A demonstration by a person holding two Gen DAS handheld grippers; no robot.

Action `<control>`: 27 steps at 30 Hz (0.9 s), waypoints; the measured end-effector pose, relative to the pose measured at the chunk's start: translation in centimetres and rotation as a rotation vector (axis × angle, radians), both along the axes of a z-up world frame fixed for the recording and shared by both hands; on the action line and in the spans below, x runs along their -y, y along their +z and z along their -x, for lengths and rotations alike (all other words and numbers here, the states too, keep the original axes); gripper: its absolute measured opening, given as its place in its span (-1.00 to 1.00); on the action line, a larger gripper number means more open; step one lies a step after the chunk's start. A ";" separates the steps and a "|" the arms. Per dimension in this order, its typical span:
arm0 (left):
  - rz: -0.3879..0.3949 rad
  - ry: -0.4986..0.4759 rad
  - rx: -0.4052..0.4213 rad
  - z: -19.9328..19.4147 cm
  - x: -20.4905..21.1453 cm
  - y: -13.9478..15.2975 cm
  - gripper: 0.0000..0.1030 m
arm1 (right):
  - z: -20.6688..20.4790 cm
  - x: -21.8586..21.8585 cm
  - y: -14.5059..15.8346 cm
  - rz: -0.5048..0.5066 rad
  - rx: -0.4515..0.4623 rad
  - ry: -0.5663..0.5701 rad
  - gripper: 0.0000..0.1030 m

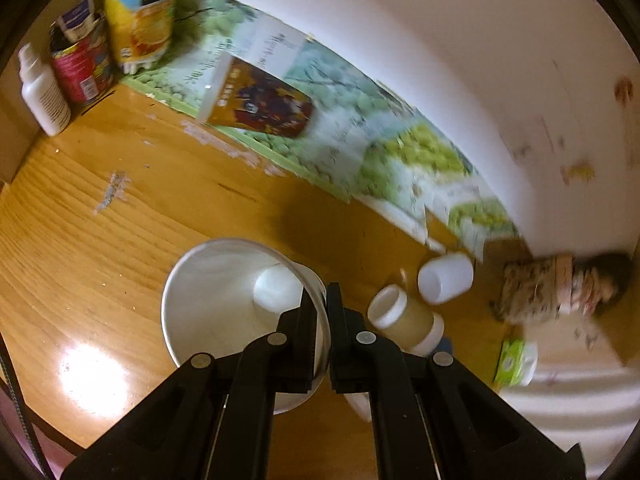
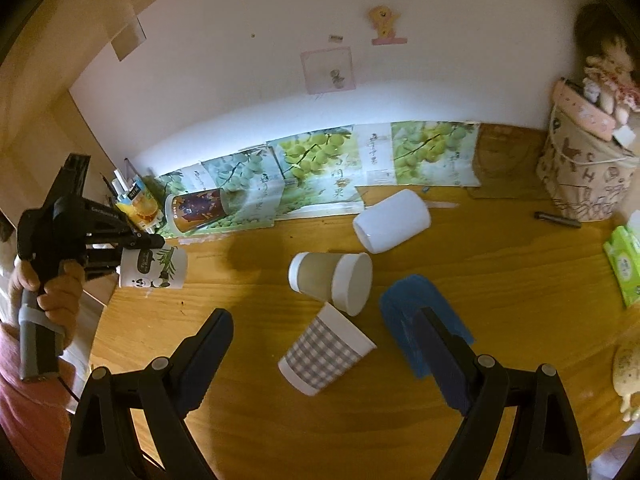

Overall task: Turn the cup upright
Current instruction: 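Lift the held cup with the left gripper and turn it rim-down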

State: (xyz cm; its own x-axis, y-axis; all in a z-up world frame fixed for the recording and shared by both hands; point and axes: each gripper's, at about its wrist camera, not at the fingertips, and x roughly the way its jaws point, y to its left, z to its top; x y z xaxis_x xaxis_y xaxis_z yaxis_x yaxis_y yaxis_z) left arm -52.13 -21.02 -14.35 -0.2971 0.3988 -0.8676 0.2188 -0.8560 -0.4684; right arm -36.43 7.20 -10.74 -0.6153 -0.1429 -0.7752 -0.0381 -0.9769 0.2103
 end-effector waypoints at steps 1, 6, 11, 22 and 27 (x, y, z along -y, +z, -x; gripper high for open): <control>0.008 -0.018 0.001 -0.3 -0.5 0.2 -0.92 | -0.4 -0.2 0.1 0.001 -0.005 -0.001 0.78; 0.068 -0.101 -0.005 -2.2 -3.4 1.5 -0.92 | -2.2 -1.5 0.6 -0.017 -0.034 -0.014 0.78; 0.114 -0.186 -0.017 -4.7 -6.7 3.0 -0.92 | -4.6 -3.7 1.0 -0.021 -0.071 -0.031 0.78; 0.128 -0.401 -0.071 -11.3 -15.0 5.2 -0.91 | -11.3 -7.0 0.8 -0.076 -0.144 -0.028 0.78; 0.110 -0.507 -0.066 -14.0 -18.3 5.1 -0.91 | -14.4 -7.9 0.1 -0.100 -0.160 -0.026 0.78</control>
State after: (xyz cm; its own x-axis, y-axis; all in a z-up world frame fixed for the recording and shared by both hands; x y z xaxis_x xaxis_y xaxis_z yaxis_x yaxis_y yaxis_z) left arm -38.11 -2.77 -9.22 -0.1460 0.4147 -0.8982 -0.2631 -0.8915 -0.3688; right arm -22.06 15.10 -10.61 -0.7345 -0.0527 -0.6765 -0.0372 -0.9924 0.1177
